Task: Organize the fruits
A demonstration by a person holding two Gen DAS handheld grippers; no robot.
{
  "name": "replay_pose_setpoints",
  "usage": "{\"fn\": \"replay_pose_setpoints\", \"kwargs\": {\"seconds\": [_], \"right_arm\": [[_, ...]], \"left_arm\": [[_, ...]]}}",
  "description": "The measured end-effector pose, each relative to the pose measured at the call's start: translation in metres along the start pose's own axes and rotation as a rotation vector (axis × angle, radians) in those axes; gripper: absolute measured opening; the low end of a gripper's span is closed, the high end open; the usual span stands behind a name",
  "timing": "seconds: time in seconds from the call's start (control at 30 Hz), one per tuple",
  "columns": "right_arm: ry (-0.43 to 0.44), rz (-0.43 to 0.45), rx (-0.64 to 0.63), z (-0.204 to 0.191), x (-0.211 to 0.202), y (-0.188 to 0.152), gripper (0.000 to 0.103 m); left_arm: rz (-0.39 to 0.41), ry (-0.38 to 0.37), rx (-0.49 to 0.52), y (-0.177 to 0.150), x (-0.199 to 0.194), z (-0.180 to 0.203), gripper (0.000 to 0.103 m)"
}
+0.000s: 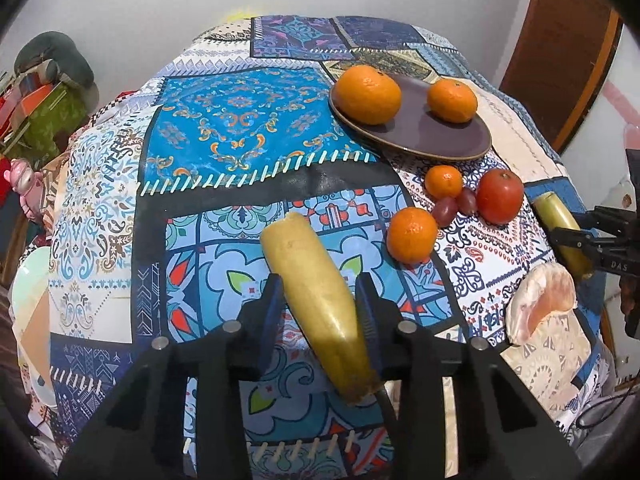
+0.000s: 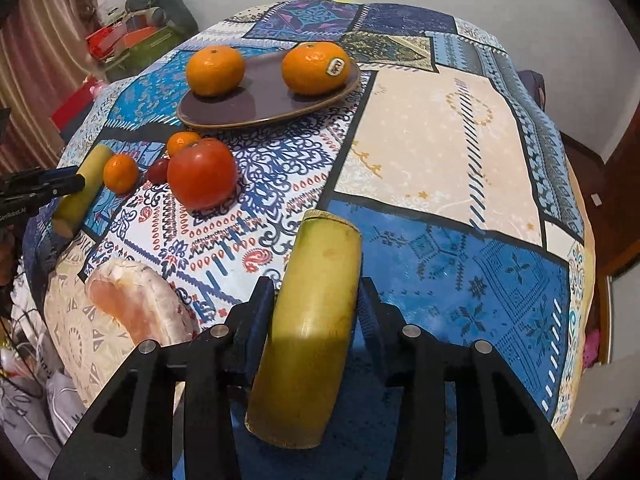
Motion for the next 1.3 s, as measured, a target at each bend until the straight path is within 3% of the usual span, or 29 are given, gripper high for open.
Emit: {"fn": "replay_pose_setpoints", "kwargs": {"seconds": [0.2, 0.43, 0.7, 1.3], "right_arm": [[-0.001, -0.023, 0.042, 0.001, 0.006, 0.005, 0.040], [0.008, -0.018, 0.088, 0.003, 0.014, 0.008, 0.042], [0.009, 0.018, 0.126, 0.006, 0.011, 0.009, 0.035], [-0.021, 0.193, 0.108, 0.005, -0.039, 0.035, 0.034]], "left_arm": [[-0.025, 0.030, -0.017, 0.005, 0.012, 0.005, 0.041], [-0.062, 0.008, -0.106, 0.009, 0.032, -0.004, 0.044], [-0.054, 0.029, -0.124, 0.011, 0.036, 0.004, 0.039], [0.136, -0.031, -0.071, 0.033, -0.046, 0.034, 0.035]]}}
Point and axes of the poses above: each gripper's, at about its wrist camera, not at the fingertips, and x roughly the way its jaws point, z to its right, y to its top, the point moved 3 cm from there along x, roughly the way its jaws point, and after that the axes turned 8 degrees about -x, right-handed, at the moved point
